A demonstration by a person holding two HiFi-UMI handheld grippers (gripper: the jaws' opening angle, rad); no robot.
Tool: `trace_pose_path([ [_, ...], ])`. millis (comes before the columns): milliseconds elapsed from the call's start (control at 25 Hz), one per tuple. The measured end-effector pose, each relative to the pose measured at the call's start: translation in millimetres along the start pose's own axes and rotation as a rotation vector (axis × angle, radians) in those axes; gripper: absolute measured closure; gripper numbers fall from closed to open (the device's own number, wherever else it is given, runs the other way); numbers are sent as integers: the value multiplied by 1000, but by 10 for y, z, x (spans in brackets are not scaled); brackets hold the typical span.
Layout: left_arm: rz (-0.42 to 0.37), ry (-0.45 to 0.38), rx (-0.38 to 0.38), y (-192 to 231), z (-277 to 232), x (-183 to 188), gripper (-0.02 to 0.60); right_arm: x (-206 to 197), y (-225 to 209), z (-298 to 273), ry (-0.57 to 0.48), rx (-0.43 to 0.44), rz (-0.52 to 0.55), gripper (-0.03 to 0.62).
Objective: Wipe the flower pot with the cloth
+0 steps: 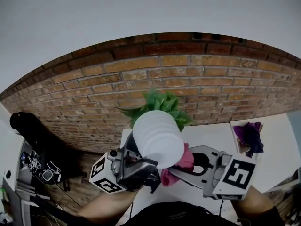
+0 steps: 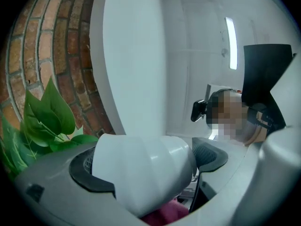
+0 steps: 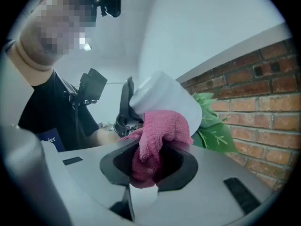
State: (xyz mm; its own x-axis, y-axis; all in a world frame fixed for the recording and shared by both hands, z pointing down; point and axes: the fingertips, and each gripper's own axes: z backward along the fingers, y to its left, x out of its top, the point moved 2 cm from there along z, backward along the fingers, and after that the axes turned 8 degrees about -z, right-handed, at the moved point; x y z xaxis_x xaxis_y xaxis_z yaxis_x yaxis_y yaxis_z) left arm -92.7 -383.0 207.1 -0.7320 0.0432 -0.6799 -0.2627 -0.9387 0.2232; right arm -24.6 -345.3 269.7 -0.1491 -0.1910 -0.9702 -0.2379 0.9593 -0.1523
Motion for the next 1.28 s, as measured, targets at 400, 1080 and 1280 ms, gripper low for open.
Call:
trace_pose_path([
  [400,-61,111,102,249,182,-142,49,498,83,357,-82,-168,200,508],
  [1080,99,156,83,212,291,-329,58,161,430,130,140,-143,529,508],
  [1280,278,-18,13,223,328,-85,60,78,373,193,85,-96,390,508],
])
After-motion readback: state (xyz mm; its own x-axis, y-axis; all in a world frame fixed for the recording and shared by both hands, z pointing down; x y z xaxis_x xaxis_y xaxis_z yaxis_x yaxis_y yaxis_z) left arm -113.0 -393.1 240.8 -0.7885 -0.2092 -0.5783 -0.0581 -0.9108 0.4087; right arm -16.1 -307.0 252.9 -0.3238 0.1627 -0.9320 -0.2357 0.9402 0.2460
